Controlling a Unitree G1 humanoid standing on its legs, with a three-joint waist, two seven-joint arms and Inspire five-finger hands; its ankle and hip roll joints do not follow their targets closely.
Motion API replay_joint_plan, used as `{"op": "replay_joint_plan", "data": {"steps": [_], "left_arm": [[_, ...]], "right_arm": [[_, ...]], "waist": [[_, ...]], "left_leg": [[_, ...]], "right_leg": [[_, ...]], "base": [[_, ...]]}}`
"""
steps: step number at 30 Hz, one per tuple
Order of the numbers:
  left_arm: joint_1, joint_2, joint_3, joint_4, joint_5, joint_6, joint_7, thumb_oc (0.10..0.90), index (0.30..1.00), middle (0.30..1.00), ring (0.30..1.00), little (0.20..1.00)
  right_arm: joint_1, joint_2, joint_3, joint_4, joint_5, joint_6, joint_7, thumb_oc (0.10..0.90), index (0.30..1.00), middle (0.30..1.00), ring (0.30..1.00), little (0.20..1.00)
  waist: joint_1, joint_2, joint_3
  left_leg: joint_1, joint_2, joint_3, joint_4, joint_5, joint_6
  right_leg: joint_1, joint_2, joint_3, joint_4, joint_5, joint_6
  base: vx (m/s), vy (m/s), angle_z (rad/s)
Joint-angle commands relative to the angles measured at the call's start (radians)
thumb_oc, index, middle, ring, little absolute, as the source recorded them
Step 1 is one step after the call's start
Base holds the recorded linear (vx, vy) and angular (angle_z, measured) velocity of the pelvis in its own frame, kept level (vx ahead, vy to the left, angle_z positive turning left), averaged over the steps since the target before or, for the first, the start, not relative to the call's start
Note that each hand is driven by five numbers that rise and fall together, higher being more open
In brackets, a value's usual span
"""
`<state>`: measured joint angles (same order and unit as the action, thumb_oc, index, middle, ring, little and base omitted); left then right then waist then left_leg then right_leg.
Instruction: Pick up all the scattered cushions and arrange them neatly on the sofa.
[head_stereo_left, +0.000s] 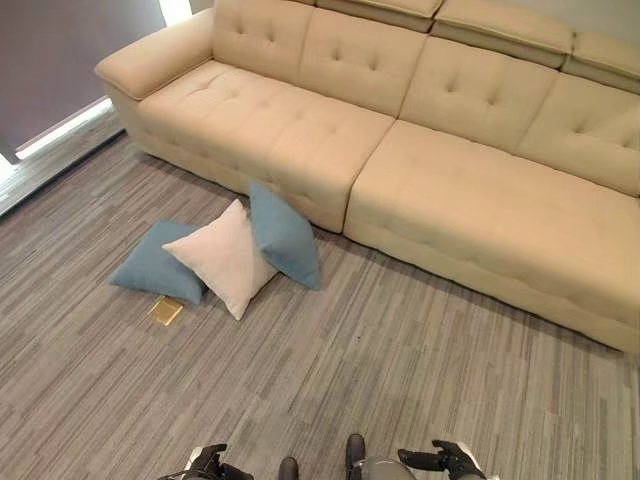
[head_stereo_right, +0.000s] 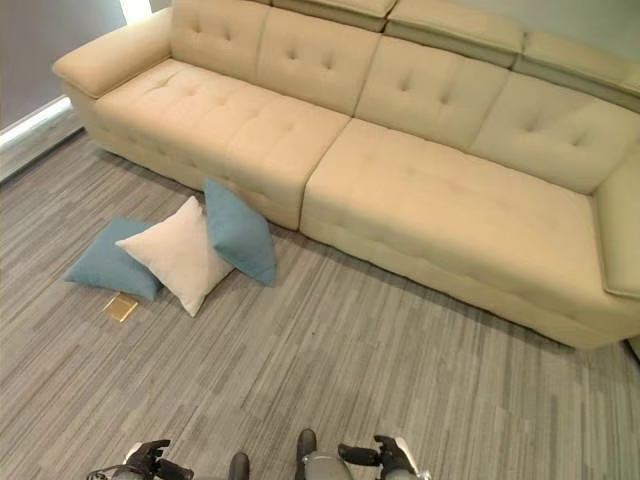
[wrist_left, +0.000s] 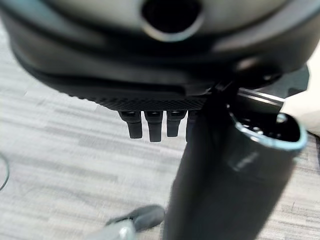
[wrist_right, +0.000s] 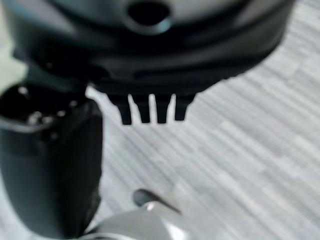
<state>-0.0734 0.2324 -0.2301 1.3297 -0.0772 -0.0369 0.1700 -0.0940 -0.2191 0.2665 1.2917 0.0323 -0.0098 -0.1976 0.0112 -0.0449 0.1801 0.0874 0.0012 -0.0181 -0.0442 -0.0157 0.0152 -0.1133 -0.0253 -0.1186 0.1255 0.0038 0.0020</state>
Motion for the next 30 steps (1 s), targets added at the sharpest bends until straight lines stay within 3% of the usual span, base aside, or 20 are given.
{"op": "replay_joint_plan", "data": {"steps": [1, 3, 4, 6, 8, 10, 13, 18, 20, 21, 23, 25, 29, 30], "left_arm": [[-0.025, 0.003, -0.010, 0.015, 0.018, -0.017, 0.010, 0.800, 0.900, 0.900, 0.900, 0.900], [-0.029, -0.004, -0.021, 0.015, 0.024, -0.015, 0.006, 0.800, 0.900, 0.900, 0.900, 0.900], [-0.040, -0.010, -0.031, 0.007, 0.016, -0.012, 0.005, 0.800, 0.900, 0.900, 0.900, 0.900], [-0.041, -0.010, -0.031, 0.007, 0.016, -0.012, 0.005, 0.800, 0.900, 0.900, 0.900, 0.900], [-0.050, -0.018, -0.044, -0.002, 0.010, -0.009, 0.009, 0.800, 0.900, 0.900, 0.900, 0.900], [-0.048, -0.018, -0.051, -0.001, 0.013, -0.006, 0.007, 0.800, 0.900, 0.900, 0.900, 0.900], [-0.042, -0.009, -0.058, 0.004, 0.028, -0.007, 0.002, 0.800, 0.900, 0.900, 0.900, 0.900], [-0.035, -0.004, -0.048, 0.015, 0.037, -0.003, 0.000, 0.800, 0.900, 0.900, 0.900, 0.900], [-0.033, 0.006, -0.042, 0.018, 0.045, -0.003, 0.002, 0.800, 0.900, 0.900, 0.900, 0.900], [-0.033, 0.006, -0.042, 0.018, 0.045, -0.003, 0.002, 0.800, 0.900, 0.900, 0.900, 0.900], [-0.038, 0.020, -0.039, 0.015, 0.051, -0.002, 0.004, 0.800, 0.900, 0.900, 0.900, 0.900], [-0.045, 0.029, -0.040, 0.011, 0.053, -0.005, 0.007, 0.800, 0.900, 0.900, 0.900, 0.900], [-0.051, 0.035, -0.040, 0.004, 0.054, -0.008, 0.007, 0.800, 0.900, 0.900, 0.900, 0.900], [-0.053, 0.035, -0.043, 0.005, 0.057, -0.008, 0.004, 0.800, 0.900, 0.900, 0.900, 0.900]], "right_arm": [[-0.016, -0.043, 0.002, 0.009, 0.012, -0.024, -0.016, 0.800, 0.900, 0.900, 0.900, 0.900], [-0.015, -0.046, 0.000, 0.008, 0.023, -0.029, -0.018, 0.800, 0.900, 0.900, 0.900, 0.900], [-0.020, -0.052, 0.000, 0.010, 0.032, -0.032, -0.021, 0.800, 0.900, 0.900, 0.900, 0.900], [-0.020, -0.052, 0.000, 0.011, 0.032, -0.032, -0.021, 0.800, 0.900, 0.900, 0.900, 0.900], [-0.022, -0.057, -0.001, 0.017, 0.044, -0.030, -0.025, 0.800, 0.900, 0.900, 0.900, 0.900], [-0.016, -0.058, -0.002, 0.022, 0.049, -0.026, -0.024, 0.800, 0.900, 0.900, 0.900, 0.900], [-0.009, -0.055, 0.006, 0.020, 0.043, -0.026, -0.024, 0.800, 0.900, 0.900, 0.900, 0.900], [-0.005, -0.046, 0.001, 0.031, 0.024, -0.021, -0.021, 0.800, 0.900, 0.900, 0.900, 0.900], [-0.009, -0.044, 0.002, 0.025, 0.005, -0.020, -0.017, 0.800, 0.900, 0.900, 0.900, 0.900], [-0.009, -0.044, 0.002, 0.025, 0.005, -0.020, -0.017, 0.800, 0.900, 0.900, 0.900, 0.900], [-0.016, -0.043, 0.006, 0.011, -0.003, -0.016, -0.013, 0.800, 0.900, 0.900, 0.900, 0.900], [-0.019, -0.042, 0.006, -0.002, -0.001, -0.022, -0.017, 0.800, 0.900, 0.900, 0.900, 0.900], [-0.021, -0.039, 0.009, -0.001, -0.007, -0.025, -0.015, 0.800, 0.900, 0.900, 0.900, 0.900], [-0.024, -0.039, 0.009, -0.001, -0.009, -0.022, -0.015, 0.800, 0.900, 0.900, 0.900, 0.900]], "waist": [[-0.015, -0.035, -0.024], [-0.020, -0.043, -0.015], [-0.021, -0.049, 0.005], [-0.022, -0.048, 0.004], [-0.026, -0.055, 0.022], [-0.026, -0.059, 0.017], [-0.013, -0.053, 0.009], [-0.003, -0.051, -0.012], [-0.002, -0.043, -0.019], [-0.001, -0.043, -0.019], [-0.009, -0.034, -0.009], [-0.016, -0.023, -0.005], [-0.022, -0.015, -0.009], [-0.030, -0.020, -0.008]], "left_leg": [[-0.064, -0.062, -0.021, 0.111, -0.117, -0.012], [-0.097, -0.058, -0.020, 0.189, -0.130, -0.033], [-0.161, -0.051, -0.008, 0.296, -0.119, -0.047], [-0.166, -0.051, -0.009, 0.301, -0.121, -0.047], [-0.239, -0.029, 0.045, 0.396, -0.110, -0.045], [-0.266, -0.008, 0.090, 0.359, -0.118, -0.033], [-0.329, -0.016, 0.100, 0.274, -0.050, -0.034], [-0.296, -0.038, 0.067, 0.207, -0.035, -0.026], [-0.236, -0.050, 0.071, 0.167, -0.054, 0.004], [-0.235, -0.050, 0.072, 0.166, -0.054, 0.004], [-0.186, -0.052, 0.083, 0.147, -0.066, 0.030], [-0.159, -0.046, 0.084, 0.133, -0.075, 0.038], [-0.095, -0.039, 0.084, 0.088, -0.092, 0.033], [-0.074, -0.041, 0.081, 0.080, -0.104, 0.030]], "right_leg": [[0.069, -0.003, 0.027, -0.047, -0.080, 0.068], [0.091, 0.000, 0.022, -0.068, -0.085, 0.051], [0.107, -0.006, 0.012, -0.081, -0.088, 0.034], [0.106, -0.006, 0.010, -0.081, -0.087, 0.034], [0.129, -0.017, -0.018, -0.092, -0.099, 0.017], [0.147, -0.023, -0.041, -0.104, -0.114, 0.020], [0.176, -0.010, -0.043, -0.117, -0.135, 0.023], [0.190, -0.014, -0.025, -0.077, -0.163, 0.044], [0.143, -0.043, -0.021, 0.066, -0.151, 0.080], [0.142, -0.044, -0.020, 0.068, -0.152, 0.081], [0.074, -0.072, -0.015, 0.237, -0.096, 0.100], [0.032, -0.084, -0.023, 0.309, -0.069, 0.103], [-0.003, -0.095, -0.074, 0.253, -0.082, 0.087], [-0.017, -0.097, -0.102, 0.164, -0.074, 0.087]], "base": [[0.09, -0.142, 0.30], [0.05, -0.160, 0.45], [-0.02, -0.088, 0.47], [-0.02, -0.040, 0.54], [0.04, -0.044, 0.50], [0.12, 0.000, 0.38], [0.20, 0.068, 0.54], [0.20, 0.134, -0.10], [0.19, 0.209, -0.41], [0.11, 0.137, -0.36], [0.13, 0.165, -0.23], [0.18, 0.142, -0.05], [0.23, 0.037, 0.02], [0.23, -0.046, 0.02]]}}
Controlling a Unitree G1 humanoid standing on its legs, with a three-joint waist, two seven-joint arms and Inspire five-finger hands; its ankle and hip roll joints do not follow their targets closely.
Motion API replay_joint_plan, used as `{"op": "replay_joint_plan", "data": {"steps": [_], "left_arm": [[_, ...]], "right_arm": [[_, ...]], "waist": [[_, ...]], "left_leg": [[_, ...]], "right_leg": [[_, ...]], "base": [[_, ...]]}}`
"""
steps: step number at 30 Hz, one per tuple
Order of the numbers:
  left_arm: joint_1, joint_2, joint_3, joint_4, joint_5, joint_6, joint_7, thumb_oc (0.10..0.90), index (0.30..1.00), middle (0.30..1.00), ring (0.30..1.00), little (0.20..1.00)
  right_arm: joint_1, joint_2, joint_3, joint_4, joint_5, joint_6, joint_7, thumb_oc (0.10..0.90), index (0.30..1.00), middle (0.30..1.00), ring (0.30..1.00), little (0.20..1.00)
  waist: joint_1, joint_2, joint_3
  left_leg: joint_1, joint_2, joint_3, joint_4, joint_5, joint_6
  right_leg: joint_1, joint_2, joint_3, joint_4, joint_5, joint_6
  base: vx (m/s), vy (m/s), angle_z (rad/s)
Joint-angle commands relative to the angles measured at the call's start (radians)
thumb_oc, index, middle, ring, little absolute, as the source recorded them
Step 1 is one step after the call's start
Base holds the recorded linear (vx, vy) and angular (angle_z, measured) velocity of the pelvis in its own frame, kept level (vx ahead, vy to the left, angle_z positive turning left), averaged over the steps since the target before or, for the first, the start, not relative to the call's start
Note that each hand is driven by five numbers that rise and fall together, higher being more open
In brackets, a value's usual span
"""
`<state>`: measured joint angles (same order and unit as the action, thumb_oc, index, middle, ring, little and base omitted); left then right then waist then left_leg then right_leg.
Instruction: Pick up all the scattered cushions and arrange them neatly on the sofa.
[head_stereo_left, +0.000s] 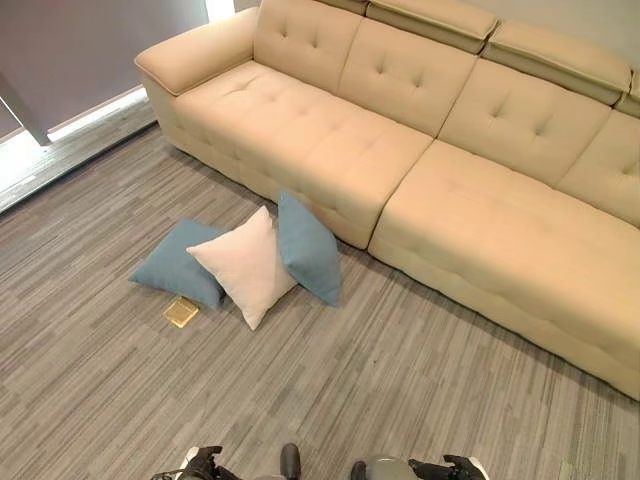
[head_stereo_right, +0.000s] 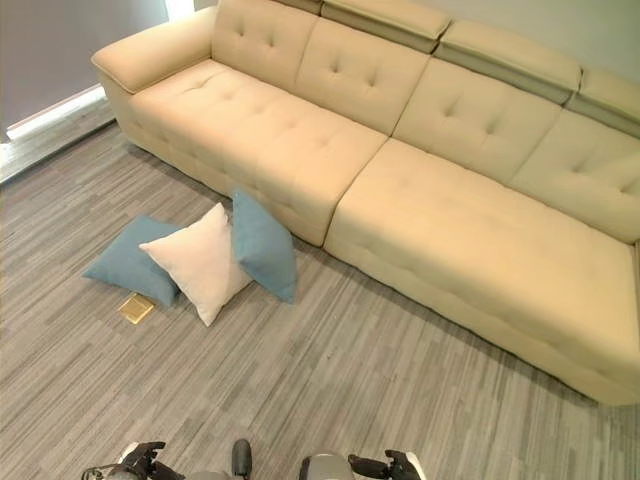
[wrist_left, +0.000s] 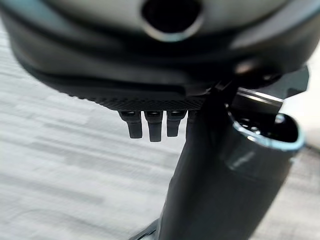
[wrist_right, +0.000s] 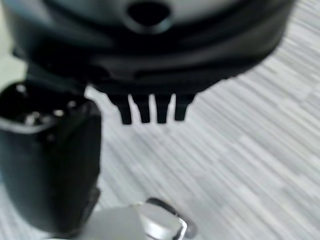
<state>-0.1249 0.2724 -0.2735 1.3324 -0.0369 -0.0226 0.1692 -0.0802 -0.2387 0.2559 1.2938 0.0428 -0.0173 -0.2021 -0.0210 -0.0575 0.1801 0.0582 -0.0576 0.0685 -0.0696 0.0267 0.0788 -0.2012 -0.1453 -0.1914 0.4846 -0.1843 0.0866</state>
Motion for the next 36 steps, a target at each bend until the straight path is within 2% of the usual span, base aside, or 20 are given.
{"op": "replay_joint_plan", "data": {"steps": [1, 2, 6, 8, 12, 13, 15, 17, 19, 20, 22, 23, 24, 25, 26, 27, 29, 33, 35, 36], "left_arm": [[-0.003, -0.006, 0.000, 0.003, 0.020, -0.022, 0.005, 0.800, 0.900, 0.900, 0.900, 0.900], [-0.003, -0.007, -0.002, 0.006, 0.027, -0.021, 0.004, 0.800, 0.900, 0.900, 0.900, 0.900], [-0.005, -0.011, 0.002, 0.013, 0.032, -0.024, 0.002, 0.800, 0.900, 0.900, 0.900, 0.900], [-0.003, -0.014, 0.003, 0.018, 0.040, -0.025, -0.002, 0.800, 0.900, 0.900, 0.900, 0.900], [0.015, -0.021, 0.003, 0.028, 0.049, -0.019, -0.005, 0.800, 0.900, 0.900, 0.900, 0.900], [0.023, -0.025, 0.001, 0.031, 0.054, -0.017, -0.008, 0.800, 0.900, 0.900, 0.900, 0.900], [0.015, -0.026, -0.002, 0.018, 0.041, -0.017, -0.007, 0.800, 0.900, 0.900, 0.900, 0.900], [0.003, -0.029, -0.002, 0.010, 0.021, -0.016, 0.000, 0.800, 0.900, 0.900, 0.900, 0.900], [0.000, -0.028, -0.006, 0.002, 0.014, -0.016, 0.006, 0.800, 0.900, 0.900, 0.900, 0.900], [-0.008, -0.030, -0.018, -0.010, 0.012, -0.017, 0.005, 0.800, 0.900, 0.900, 0.900, 0.900], [-0.010, -0.031, -0.025, -0.012, 0.016, -0.018, 0.004, 0.800, 0.900, 0.900, 0.900, 0.900], [-0.010, -0.032, -0.031, -0.012, 0.020, -0.018, 0.003, 0.800, 0.900, 0.900, 0.900, 0.900], [-0.011, -0.031, -0.031, -0.015, 0.016, -0.019, 0.002, 0.800, 0.900, 0.900, 0.900, 0.900], [-0.011, -0.031, -0.031, -0.015, 0.016, -0.019, 0.002, 0.800, 0.900, 0.900, 0.900, 0.900], [-0.011, -0.032, -0.028, -0.015, 0.011, -0.022, 0.002, 0.800, 0.900, 0.900, 0.900, 0.900], [-0.012, -0.034, -0.027, -0.015, 0.003, -0.023, 0.001, 0.800, 0.900, 0.900, 0.900, 0.900], [-0.003, -0.038, -0.022, -0.002, 0.008, -0.021, -0.001, 0.800, 0.900, 0.900, 0.900, 0.900], [0.020, -0.035, -0.002, 0.024, 0.019, -0.015, 0.000, 0.800, 0.900, 0.900, 0.900, 0.900], [0.018, -0.021, 0.009, 0.023, 0.016, -0.013, 0.003, 0.800, 0.900, 0.900, 0.900, 0.900], [0.018, -0.020, 0.009, 0.023, 0.016, -0.013, 0.003, 0.800, 0.900, 0.900, 0.900, 0.900]], "right_arm": [[-0.040, -0.021, 0.019, -0.004, -0.020, -0.013, -0.011, 0.800, 0.900, 0.900, 0.900, 0.900], [-0.037, -0.023, 0.019, -0.005, -0.020, -0.007, -0.009, 0.800, 0.900, 0.900, 0.900, 0.900], [-0.030, -0.029, 0.017, -0.003, -0.022, -0.001, -0.006, 0.800, 0.900, 0.900, 0.900, 0.900], [-0.020, -0.030, 0.013, 0.000, -0.024, -0.005, -0.009, 0.800, 0.900, 0.900, 0.900, 0.900], [-0.007, -0.028, 0.010, 0.019, -0.024, -0.006, -0.001, 0.800, 0.900, 0.900, 0.900, 0.900], [-0.005, -0.030, 0.010, 0.027, -0.022, -0.008, -0.001, 0.800, 0.900, 0.900, 0.900, 0.900], [-0.012, -0.036, 0.013, 0.020, -0.010, -0.015, -0.002, 0.800, 0.900, 0.900, 0.900, 0.900], [-0.026, -0.042, 0.015, 0.016, 0.006, -0.017, -0.009, 0.800, 0.900, 0.900, 0.900, 0.900], [-0.027, -0.046, 0.013, 0.016, 0.015, -0.016, -0.010, 0.800, 0.900, 0.900, 0.900, 0.900], [-0.026, -0.052, 0.012, 0.013, 0.027, -0.014, -0.012, 0.800, 0.900, 0.900, 0.900, 0.900], [-0.025, -0.055, 0.011, 0.012, 0.031, -0.015, -0.010, 0.800, 0.900, 0.900, 0.900, 0.900], [-0.019, -0.055, 0.009, 0.014, 0.034, -0.016, -0.012, 0.800, 0.900, 0.900, 0.900, 0.900], [-0.019, -0.055, 0.013, 0.015, 0.034, -0.015, -0.014, 0.800, 0.900, 0.900, 0.900, 0.900], [-0.019, -0.054, 0.013, 0.015, 0.034, -0.015, -0.014, 0.800, 0.900, 0.900, 0.900, 0.900], [-0.022, -0.054, 0.015, 0.016, 0.031, -0.015, -0.016, 0.800, 0.900, 0.900, 0.900, 0.900], [-0.026, -0.054, 0.019, 0.015, 0.030, -0.018, -0.019, 0.800, 0.900, 0.900, 0.900, 0.900], [-0.024, -0.051, 0.017, 0.021, 0.021, -0.015, -0.016, 0.800, 0.900, 0.900, 0.900, 0.900], [-0.020, -0.038, 0.022, 0.023, -0.009, -0.014, -0.010, 0.800, 0.900, 0.900, 0.900, 0.900], [-0.032, -0.035, 0.028, 0.009, -0.026, -0.012, -0.005, 0.800, 0.900, 0.900, 0.900, 0.900], [-0.032, -0.035, 0.028, 0.009, -0.026, -0.012, -0.005, 0.800, 0.900, 0.900, 0.900, 0.900]], "waist": [[-0.004, -0.013, -0.005], [-0.019, -0.022, 0.004], [-0.040, -0.028, 0.018], [-0.046, -0.030, 0.015], [-0.054, -0.026, -0.010], [-0.055, -0.020, -0.017], [-0.047, -0.031, 0.005], [-0.035, -0.043, 0.027], [-0.032, -0.049, 0.032], [-0.026, -0.054, 0.033], [-0.025, -0.058, 0.031], [-0.024, -0.056, 0.026], [-0.014, -0.048, 0.031], [-0.015, -0.050, 0.028], [0.000, -0.031, 0.029], [0.007, -0.026, 0.032], [0.011, -0.023, 0.022], [0.019, -0.024, -0.007], [0.019, -0.016, -0.002], [0.020, -0.017, -0.003]], "left_leg": [[-0.030, 0.013, -0.013, 0.101, -0.154, -0.036], [-0.005, 0.004, -0.029, 0.100, -0.167, -0.040], [0.036, -0.005, -0.051, 0.091, -0.181, -0.051], [0.054, -0.008, -0.059, 0.092, -0.199, -0.056], [0.082, 0.011, -0.062, 0.114, -0.230, -0.072], [0.069, 0.032, -0.053, 0.184, -0.216, -0.099], [-0.035, 0.047, -0.050, 0.405, -0.144, -0.129], [-0.120, 0.053, -0.041, 0.532, -0.114, -0.128], [-0.150, 0.066, -0.022, 0.561, -0.112, -0.124], [-0.190, 0.077, 0.007, 0.528, -0.136, -0.111], [-0.205, 0.075, 0.016, 0.489, -0.156, -0.104], [-0.233, 0.072, 0.039, 0.386, -0.149, -0.102], [-0.251, 0.064, 0.034, 0.333, -0.118, -0.105], [-0.253, 0.062, 0.034, 0.328, -0.114, -0.105], [-0.268, 0.045, -0.003, 0.240, -0.055, -0.117], [-0.277, 0.034, -0.019, 0.216, -0.032, -0.122], [-0.262, 0.028, -0.030, 0.193, -0.032, -0.115], [-0.214, 0.012, -0.029, 0.161, -0.052, -0.082], [-0.175, 0.014, -0.009, 0.152, -0.075, -0.054], [-0.176, 0.014, -0.008, 0.152, -0.075, -0.053]], "right_leg": [[0.055, 0.029, -0.028, -0.249, 0.130, 0.005], [0.031, 0.051, -0.003, -0.329, 0.165, 0.014], [0.000, 0.078, 0.010, -0.409, 0.216, 0.026], [0.010, 0.074, 0.001, -0.420, 0.216, 0.024], [0.026, 0.086, 0.018, -0.394, 0.199, -0.006], [0.060, 0.099, 0.013, -0.406, 0.179, -0.023], [0.097, 0.108, 0.029, -0.419, 0.172, -0.050], [0.122, 0.112, 0.033, -0.431, 0.158, -0.071], [0.131, 0.110, 0.031, -0.432, 0.147, -0.078], [0.155, 0.105, 0.030, -0.439, 0.128, -0.078], [0.166, 0.100, 0.028, -0.447, 0.120, -0.075], [0.191, 0.100, 0.025, -0.467, 0.106, -0.066], [0.210, 0.112, 0.034, -0.474, 0.099, -0.065], [0.207, 0.111, 0.033, -0.474, 0.100, -0.064], [0.228, 0.133, 0.052, -0.483, 0.088, -0.062], [0.243, 0.140, 0.063, -0.484, 0.081, -0.061], [0.265, 0.141, 0.081, -0.480, 0.065, -0.053], [0.260, 0.109, 0.087, -0.394, 0.050, -0.022], [0.188, 0.079, 0.075, -0.228, 0.075, 0.012], [0.186, 0.078, 0.076, -0.226, 0.074, 0.012]], "base": [[0.37, -0.078, 0.00], [0.23, -0.054, 0.05], [0.20, -0.054, 0.15], [0.22, -0.100, 0.28], [0.25, -0.124, 0.25], [0.33, -0.235, 0.07], [0.16, -0.208, 0.25], [0.07, -0.141, 0.04], [0.11, -0.070, -0.04], [0.19, -0.041, 0.06], [0.21, -0.018, 0.13], [0.23, 0.038, 0.18], [0.23, 0.036, 0.15], [0.22, 0.070, 0.12], [0.21, 0.083, -0.02], [0.29, 0.131, -0.09], [0.25, 0.140, -0.31], [0.23, 0.167, -0.39], [0.16, 0.177, -0.18], [0.12, 0.128, -0.21]]}}
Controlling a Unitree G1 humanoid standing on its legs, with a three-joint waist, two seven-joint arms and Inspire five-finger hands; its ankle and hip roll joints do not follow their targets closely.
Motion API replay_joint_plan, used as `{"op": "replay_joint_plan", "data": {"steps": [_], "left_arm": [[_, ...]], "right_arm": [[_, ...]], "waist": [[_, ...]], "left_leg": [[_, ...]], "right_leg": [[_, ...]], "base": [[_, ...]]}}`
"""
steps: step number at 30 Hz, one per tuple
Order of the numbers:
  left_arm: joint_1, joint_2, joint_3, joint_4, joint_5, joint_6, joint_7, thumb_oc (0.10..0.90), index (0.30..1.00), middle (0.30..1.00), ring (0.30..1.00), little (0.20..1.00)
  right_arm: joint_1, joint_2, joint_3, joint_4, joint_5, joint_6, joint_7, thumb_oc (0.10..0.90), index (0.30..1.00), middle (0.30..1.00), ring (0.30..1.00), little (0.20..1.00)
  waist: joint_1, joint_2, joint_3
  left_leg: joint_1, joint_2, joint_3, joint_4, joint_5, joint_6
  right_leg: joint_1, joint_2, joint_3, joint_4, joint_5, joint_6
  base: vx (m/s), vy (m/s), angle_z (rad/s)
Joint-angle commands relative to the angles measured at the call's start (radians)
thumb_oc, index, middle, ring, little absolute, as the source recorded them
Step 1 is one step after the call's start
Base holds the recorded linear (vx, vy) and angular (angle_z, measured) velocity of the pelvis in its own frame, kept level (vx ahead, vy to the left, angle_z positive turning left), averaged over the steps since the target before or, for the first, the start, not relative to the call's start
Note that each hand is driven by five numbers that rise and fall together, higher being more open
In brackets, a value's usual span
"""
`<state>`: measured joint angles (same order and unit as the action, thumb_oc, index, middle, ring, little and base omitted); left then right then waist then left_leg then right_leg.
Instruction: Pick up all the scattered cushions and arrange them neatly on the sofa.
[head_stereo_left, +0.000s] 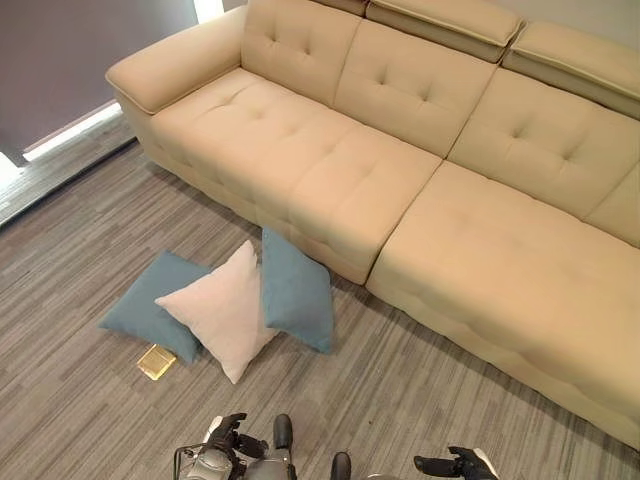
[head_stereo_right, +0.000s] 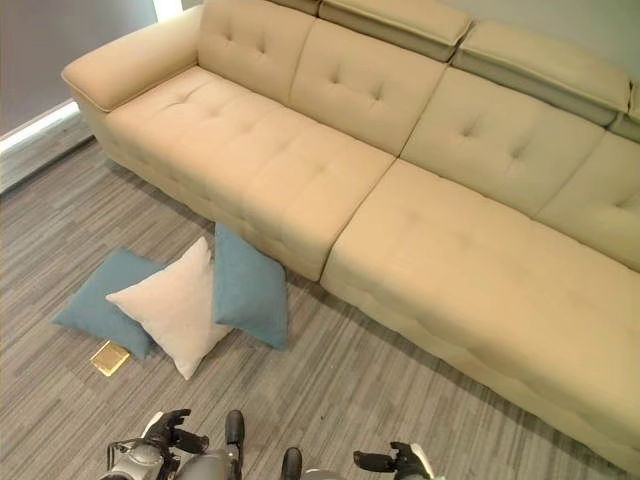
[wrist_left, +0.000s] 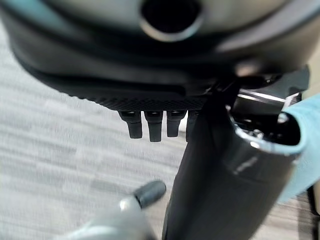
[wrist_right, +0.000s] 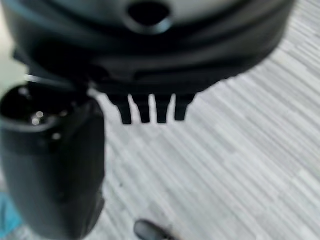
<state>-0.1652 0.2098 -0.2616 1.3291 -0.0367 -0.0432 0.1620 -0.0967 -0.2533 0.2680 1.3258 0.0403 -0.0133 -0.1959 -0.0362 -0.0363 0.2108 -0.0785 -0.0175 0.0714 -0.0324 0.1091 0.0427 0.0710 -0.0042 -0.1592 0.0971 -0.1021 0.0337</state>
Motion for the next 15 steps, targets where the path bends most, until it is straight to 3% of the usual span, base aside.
{"op": "replay_joint_plan", "data": {"steps": [1, 4, 8, 15], "left_arm": [[0.053, 0.047, -0.003, 0.022, 0.017, 0.007, 0.011, 0.800, 0.900, 0.900, 0.900, 0.900], [0.046, 0.061, -0.004, 0.015, 0.021, 0.003, 0.014, 0.800, 0.900, 0.900, 0.900, 0.900], [0.041, 0.063, -0.003, 0.015, 0.017, 0.004, 0.013, 0.800, 0.900, 0.900, 0.900, 0.900], [0.033, 0.051, -0.001, 0.015, 0.016, -0.003, 0.004, 0.800, 0.900, 0.900, 0.900, 0.900]], "right_arm": [[-0.019, -0.019, 0.020, -0.027, -0.027, -0.017, -0.013, 0.800, 0.900, 0.900, 0.900, 0.900], [-0.021, -0.017, 0.019, -0.035, -0.029, -0.020, -0.014, 0.800, 0.900, 0.900, 0.900, 0.900], [-0.024, -0.017, 0.019, -0.035, -0.027, -0.017, -0.013, 0.800, 0.900, 0.900, 0.900, 0.900], [-0.012, -0.028, 0.019, -0.023, -0.037, -0.002, -0.008, 0.800, 0.900, 0.900, 0.900, 0.900]], "waist": [[0.032, -0.036, -0.030], [0.027, -0.031, -0.030], [0.016, -0.030, -0.031], [-0.024, -0.050, -0.007]], "left_leg": [[-0.029, -0.024, -0.008, 0.114, -0.163, -0.010], [0.006, -0.021, -0.005, 0.097, -0.181, -0.001], [0.057, -0.019, -0.010, 0.071, -0.204, -0.002], [0.123, -0.051, -0.056, 0.090, -0.256, -0.014]], "right_leg": [[-0.106, -0.071, 0.040, 0.204, 0.005, 0.074], [-0.152, -0.094, 0.020, 0.262, 0.031, 0.075], [-0.190, -0.093, -0.013, 0.160, 0.038, 0.057], [-0.253, -0.053, 0.043, -0.005, 0.114, 0.068]], "base": [[0.08, 0.065, -0.11], [0.14, 0.050, 0.12], [0.16, -0.028, 0.03], [0.20, -0.107, 0.04]]}}
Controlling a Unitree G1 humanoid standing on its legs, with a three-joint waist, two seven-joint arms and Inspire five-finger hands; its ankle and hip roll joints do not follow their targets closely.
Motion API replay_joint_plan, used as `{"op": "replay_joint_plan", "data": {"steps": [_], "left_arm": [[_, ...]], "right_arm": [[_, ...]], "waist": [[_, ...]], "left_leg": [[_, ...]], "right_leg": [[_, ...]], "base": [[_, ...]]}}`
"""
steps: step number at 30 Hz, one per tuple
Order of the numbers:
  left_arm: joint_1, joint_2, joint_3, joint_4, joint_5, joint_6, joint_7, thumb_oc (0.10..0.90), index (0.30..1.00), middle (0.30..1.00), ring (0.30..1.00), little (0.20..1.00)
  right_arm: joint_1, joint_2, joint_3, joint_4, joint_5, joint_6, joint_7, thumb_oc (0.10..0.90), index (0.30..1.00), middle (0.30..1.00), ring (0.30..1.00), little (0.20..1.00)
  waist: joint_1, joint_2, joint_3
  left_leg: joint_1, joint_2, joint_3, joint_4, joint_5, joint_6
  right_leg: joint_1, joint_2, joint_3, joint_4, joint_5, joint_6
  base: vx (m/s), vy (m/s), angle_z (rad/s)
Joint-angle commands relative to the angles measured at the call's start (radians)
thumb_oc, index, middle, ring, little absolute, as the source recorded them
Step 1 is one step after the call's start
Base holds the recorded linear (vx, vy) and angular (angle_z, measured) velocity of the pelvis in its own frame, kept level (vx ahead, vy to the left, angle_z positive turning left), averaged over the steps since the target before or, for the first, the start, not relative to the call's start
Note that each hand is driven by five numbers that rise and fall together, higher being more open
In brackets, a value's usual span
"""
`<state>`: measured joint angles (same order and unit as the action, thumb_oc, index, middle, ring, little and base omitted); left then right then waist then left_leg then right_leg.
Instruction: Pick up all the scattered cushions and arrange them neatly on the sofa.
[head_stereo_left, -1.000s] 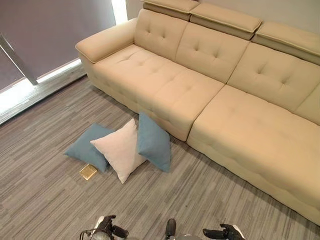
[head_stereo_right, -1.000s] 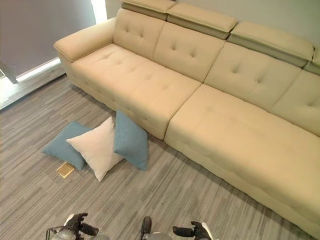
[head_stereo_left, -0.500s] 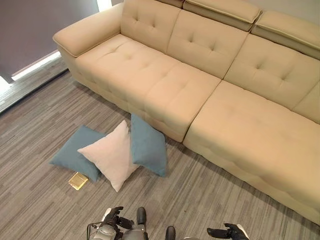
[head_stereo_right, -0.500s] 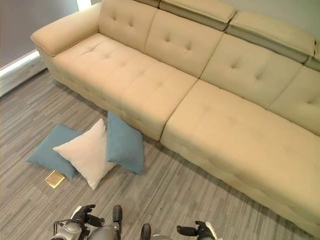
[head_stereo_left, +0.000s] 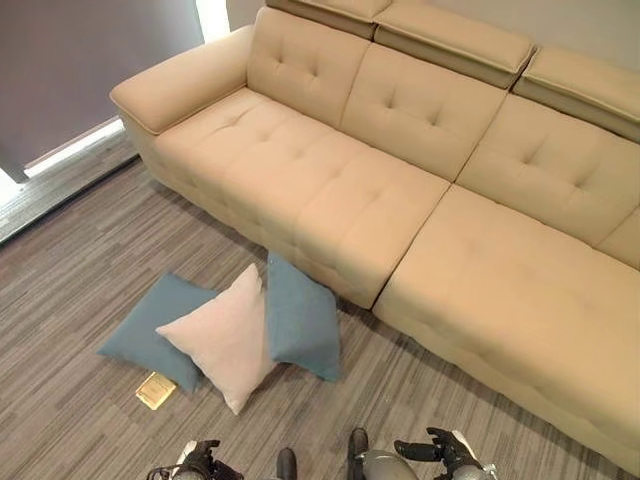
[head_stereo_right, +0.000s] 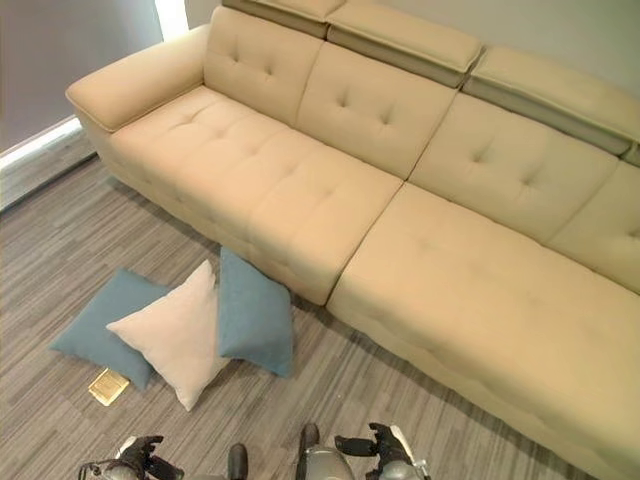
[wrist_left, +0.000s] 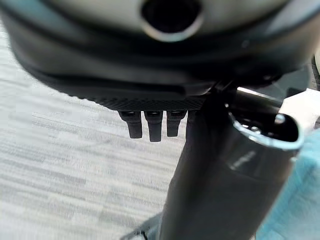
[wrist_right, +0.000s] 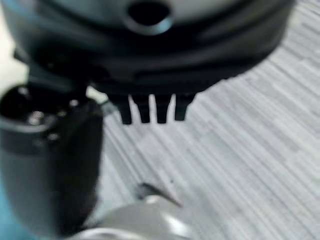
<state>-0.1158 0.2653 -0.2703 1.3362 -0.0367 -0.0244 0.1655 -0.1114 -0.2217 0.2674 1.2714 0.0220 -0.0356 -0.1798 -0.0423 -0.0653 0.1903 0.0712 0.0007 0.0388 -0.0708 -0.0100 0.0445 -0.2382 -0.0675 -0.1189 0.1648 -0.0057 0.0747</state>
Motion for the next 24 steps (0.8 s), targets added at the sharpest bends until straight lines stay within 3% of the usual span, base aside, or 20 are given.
{"op": "replay_joint_plan", "data": {"steps": [1, 5, 8, 11, 14, 15, 16, 18, 20, 24], "left_arm": [[-0.008, -0.011, 0.006, 0.010, 0.017, -0.022, 0.000, 0.800, 0.900, 0.900, 0.900, 0.900], [0.004, -0.022, 0.005, 0.013, 0.016, -0.020, -0.007, 0.800, 0.900, 0.900, 0.900, 0.900], [-0.002, -0.029, -0.003, 0.004, 0.008, -0.017, -0.006, 0.800, 0.900, 0.900, 0.900, 0.900], [-0.007, -0.030, -0.005, -0.007, 0.000, -0.018, -0.002, 0.800, 0.900, 0.900, 0.900, 0.900], [-0.007, -0.034, -0.013, -0.007, -0.002, -0.016, -0.002, 0.800, 0.900, 0.900, 0.900, 0.900], [-0.003, -0.036, -0.020, -0.002, -0.001, -0.013, -0.008, 0.800, 0.900, 0.900, 0.900, 0.900], [-0.003, -0.036, -0.020, -0.002, -0.001, -0.013, -0.008, 0.800, 0.900, 0.900, 0.900, 0.900], [0.001, -0.037, -0.022, -0.001, -0.009, -0.015, -0.008, 0.800, 0.900, 0.900, 0.900, 0.900], [0.003, -0.038, -0.022, 0.001, -0.018, -0.017, -0.006, 0.800, 0.900, 0.900, 0.900, 0.900], [0.017, -0.042, -0.009, 0.022, -0.010, -0.013, -0.009, 0.800, 0.900, 0.900, 0.900, 0.900]], "right_arm": [[0.011, -0.057, 0.018, 0.040, -0.015, 0.017, -0.023, 0.800, 0.900, 0.900, 0.900, 0.900], [0.019, -0.061, 0.009, 0.049, -0.006, 0.012, -0.022, 0.800, 0.900, 0.900, 0.900, 0.900], [0.007, -0.068, 0.014, 0.040, 0.004, 0.006, -0.024, 0.800, 0.900, 0.900, 0.900, 0.900], [0.003, -0.074, 0.014, 0.037, 0.012, 0.007, -0.026, 0.800, 0.900, 0.900, 0.900, 0.900], [0.002, -0.079, 0.014, 0.044, 0.019, 0.011, -0.027, 0.800, 0.900, 0.900, 0.900, 0.900], [0.011, -0.082, 0.008, 0.048, 0.022, 0.011, -0.026, 0.800, 0.900, 0.900, 0.900, 0.900], [0.011, -0.082, 0.008, 0.048, 0.022, 0.011, -0.026, 0.800, 0.900, 0.900, 0.900, 0.900], [0.018, -0.079, 0.009, 0.053, 0.023, 0.012, -0.030, 0.800, 0.900, 0.900, 0.900, 0.900], [0.020, -0.079, 0.013, 0.052, 0.020, 0.009, -0.033, 0.800, 0.900, 0.900, 0.900, 0.900], [0.025, -0.071, 0.007, 0.060, 0.004, 0.012, -0.029, 0.800, 0.900, 0.900, 0.900, 0.900]], "waist": [[-0.022, -0.020, 0.001], [-0.025, -0.014, -0.013], [-0.017, -0.021, 0.007], [-0.014, -0.025, 0.013], [-0.007, -0.027, 0.006], [-0.005, -0.023, -0.004], [-0.006, -0.024, -0.003], [0.010, -0.008, 0.001], [0.022, 0.000, 0.005], [0.025, 0.000, -0.016]], "left_leg": [[-0.015, -0.064, -0.025, 0.140, -0.152, -0.023], [-0.020, -0.048, -0.026, 0.205, -0.173, -0.053], [-0.112, -0.028, -0.006, 0.405, -0.117, -0.086], [-0.151, 0.008, 0.031, 0.466, -0.100, -0.086], [-0.178, 0.018, 0.047, 0.400, -0.120, -0.075], [-0.203, 0.040, 0.064, 0.288, -0.073, -0.084], [-0.200, 0.039, 0.064, 0.285, -0.072, -0.084], [-0.234, 0.035, 0.011, 0.184, 0.014, -0.100], [-0.273, 0.022, -0.023, 0.161, 0.053, -0.106], [-0.234, 0.011, -0.035, 0.143, 0.031, -0.087]], "right_leg": [[0.075, 0.016, 0.015, -0.072, 0.011, 0.010], [0.116, 0.021, 0.002, -0.083, -0.013, -0.014], [0.163, 0.019, 0.001, -0.100, -0.026, -0.042], [0.189, 0.018, -0.009, -0.112, -0.042, -0.056], [0.222, 0.015, -0.018, -0.135, -0.059, -0.052], [0.252, 0.017, -0.029, -0.150, -0.076, -0.046], [0.254, 0.016, -0.029, -0.151, -0.077, -0.045], [0.284, 0.038, -0.011, -0.151, -0.103, -0.048], [0.303, 0.047, 0.006, -0.143, -0.119, -0.048], [0.314, 0.029, 0.033, -0.100, -0.138, -0.026]], "base": [[0.20, -0.145, 0.31], [0.18, -0.155, 0.30], [0.08, -0.135, 0.37], [0.08, -0.069, 0.16], [0.17, -0.015, 0.05], [0.25, 0.031, 0.16], [0.27, 0.062, 0.24], [0.22, 0.093, 0.24], [0.22, 0.134, -0.06], [0.19, 0.173, -0.57]]}}
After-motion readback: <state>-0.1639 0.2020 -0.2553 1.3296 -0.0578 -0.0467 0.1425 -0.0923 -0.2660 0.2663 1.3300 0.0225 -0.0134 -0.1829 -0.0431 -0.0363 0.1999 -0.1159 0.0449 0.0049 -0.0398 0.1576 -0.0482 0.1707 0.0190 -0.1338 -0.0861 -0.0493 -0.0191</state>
